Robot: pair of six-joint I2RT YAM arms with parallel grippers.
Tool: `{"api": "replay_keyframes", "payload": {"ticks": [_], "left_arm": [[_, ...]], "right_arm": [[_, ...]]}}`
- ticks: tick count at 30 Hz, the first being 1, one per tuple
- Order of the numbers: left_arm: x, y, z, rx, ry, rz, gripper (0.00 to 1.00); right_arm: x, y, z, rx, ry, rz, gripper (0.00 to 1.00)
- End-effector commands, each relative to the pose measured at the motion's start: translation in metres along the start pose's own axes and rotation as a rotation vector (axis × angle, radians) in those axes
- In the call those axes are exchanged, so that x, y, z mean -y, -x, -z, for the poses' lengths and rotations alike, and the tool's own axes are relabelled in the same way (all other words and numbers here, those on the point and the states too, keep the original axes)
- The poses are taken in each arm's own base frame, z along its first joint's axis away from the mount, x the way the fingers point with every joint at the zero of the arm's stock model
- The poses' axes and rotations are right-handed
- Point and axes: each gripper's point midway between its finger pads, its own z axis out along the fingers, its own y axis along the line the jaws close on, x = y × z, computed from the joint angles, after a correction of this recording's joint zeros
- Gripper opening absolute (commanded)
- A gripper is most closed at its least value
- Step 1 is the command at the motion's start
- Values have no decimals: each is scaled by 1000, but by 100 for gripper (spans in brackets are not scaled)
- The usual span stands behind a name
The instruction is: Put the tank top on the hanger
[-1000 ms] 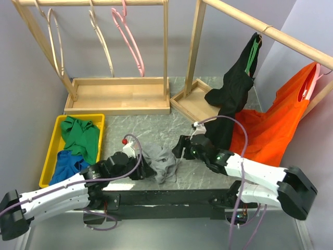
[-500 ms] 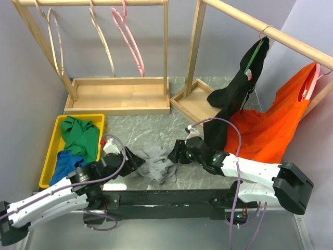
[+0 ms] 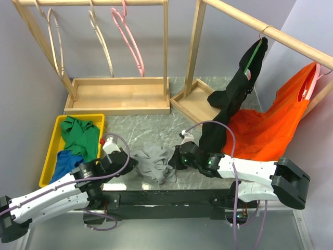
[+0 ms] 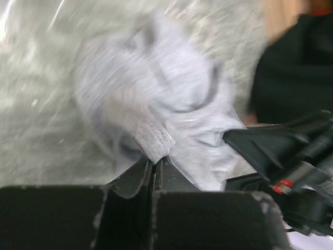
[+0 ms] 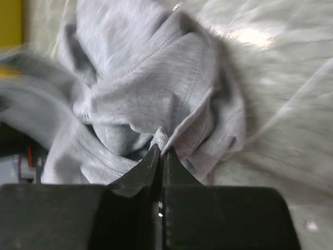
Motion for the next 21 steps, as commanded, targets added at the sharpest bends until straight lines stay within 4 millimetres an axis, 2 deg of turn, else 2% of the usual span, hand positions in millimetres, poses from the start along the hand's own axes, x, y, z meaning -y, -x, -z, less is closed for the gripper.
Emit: {"api": "replay_keyframes", "payload": {"ticks": [1,2,3,4,5,6,7,8,9,10,11,12,13,14,15,16,17,19,20,21], "left_arm": [[52,54,30,177,-119,-105,1],[75,73,44,230,-158,-113,1],[85,86,51,277,-167,-190,1],[99,107,61,358,-173,-197,1],[128,128,78,414,-207,-202,1],[142,142,88,463,-215,-288,1],[163,153,90,502,-227,-314,1],[192,178,118,569,-279,-298,1],[207,190,129,608,-290,-357,1],[224,197,130,626,-298,-393,1],[256,217,163,680,-401,-372,1],[268,224,172,707,-417,-423,1],[282,231,170,718,-417,-448,1],[303,245,199,751,-487,-441,1],[311,251,205,767,-492,-464,1],[322,254,201,767,-489,-484,1],[332,265,222,799,-527,-470,1],[339,269,224,807,-529,-492,1],[340,272,228,813,-536,-491,2],[340,266,222,778,-552,-503,2]], "right_arm": [[-8,59,18,182,-108,44,0],[-9,74,25,226,-135,63,0],[-16,105,38,307,-168,72,0],[-19,126,51,363,-195,114,0],[-22,145,62,412,-220,127,0],[-39,175,84,487,-215,126,0],[-32,202,102,567,-282,148,0],[-46,231,126,642,-268,133,0],[-48,245,139,677,-281,134,0],[-45,264,156,722,-301,144,0],[-50,276,169,754,-290,145,0],[-61,295,193,811,-265,131,0],[-62,307,205,839,-276,146,0],[-74,323,230,895,-256,135,0],[-76,330,240,911,-268,157,0],[-81,336,250,933,-266,161,0],[-92,347,271,973,-237,152,0],[-99,350,277,971,-220,163,0],[-104,349,276,957,-193,172,0],[-104,344,270,935,-181,166,0]]}}
